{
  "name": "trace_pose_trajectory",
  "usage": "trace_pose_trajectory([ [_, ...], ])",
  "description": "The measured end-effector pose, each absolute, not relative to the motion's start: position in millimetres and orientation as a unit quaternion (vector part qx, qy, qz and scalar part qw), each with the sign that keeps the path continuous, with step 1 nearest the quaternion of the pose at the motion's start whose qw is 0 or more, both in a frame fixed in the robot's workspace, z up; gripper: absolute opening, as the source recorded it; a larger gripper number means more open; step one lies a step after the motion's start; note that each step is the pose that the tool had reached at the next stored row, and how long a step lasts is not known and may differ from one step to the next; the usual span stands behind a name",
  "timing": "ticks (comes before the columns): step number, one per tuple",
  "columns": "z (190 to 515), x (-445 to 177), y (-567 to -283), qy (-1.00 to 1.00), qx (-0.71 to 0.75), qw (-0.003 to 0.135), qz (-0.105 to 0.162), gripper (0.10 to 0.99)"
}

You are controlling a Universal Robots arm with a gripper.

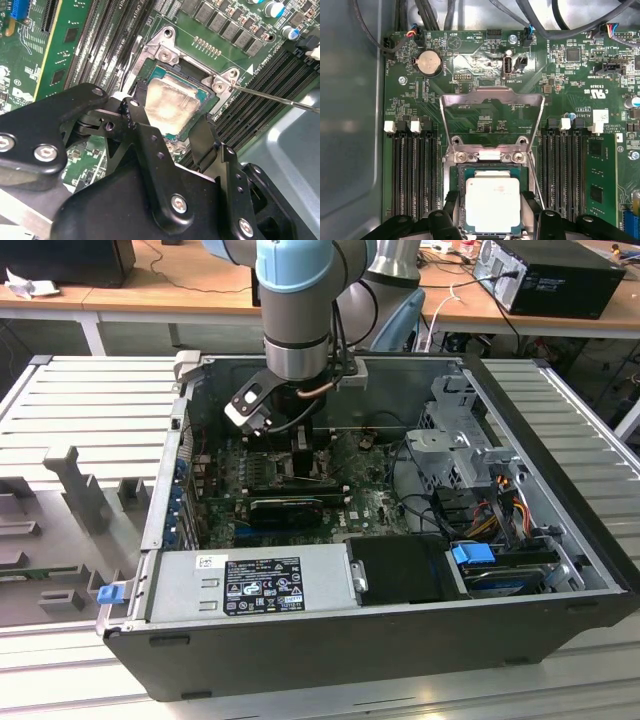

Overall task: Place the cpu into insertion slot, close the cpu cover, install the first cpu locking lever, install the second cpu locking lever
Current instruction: 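Place the cpu into insertion slot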

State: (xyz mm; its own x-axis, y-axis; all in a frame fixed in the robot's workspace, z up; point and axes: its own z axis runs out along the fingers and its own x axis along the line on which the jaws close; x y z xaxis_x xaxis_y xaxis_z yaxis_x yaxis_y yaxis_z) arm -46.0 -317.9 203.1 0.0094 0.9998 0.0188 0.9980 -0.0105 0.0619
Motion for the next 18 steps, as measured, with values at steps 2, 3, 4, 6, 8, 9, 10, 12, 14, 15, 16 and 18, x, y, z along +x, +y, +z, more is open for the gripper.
trace_pose_trajectory([
  [2,203,-46,-317,0.703,0.710,0.015,0.028,0.604],
  [3,203,-46,-317,0.703,0.710,0.015,0.028,0.604],
  [4,203,-46,-317,0.703,0.710,0.015,0.028,0.604],
  [6,203,-46,-317,0.703,0.710,0.015,0.028,0.604],
  [8,203,-46,-317,0.703,0.710,0.015,0.028,0.604],
  [9,203,-46,-317,0.703,0.710,0.015,0.028,0.604],
  [10,204,-46,-317,0.703,0.710,0.016,0.028,0.604],
  [12,208,-46,-317,0.703,0.710,0.016,0.028,0.604],
  [14,218,-46,-317,0.703,0.710,0.017,0.027,0.588],
  [15,221,-46,-317,0.703,0.710,0.017,0.027,0.525],
  [16,223,-46,-317,0.703,0.710,0.017,0.026,0.459],
  [18,226,-46,-317,0.703,0.710,0.018,0.025,0.341],
])
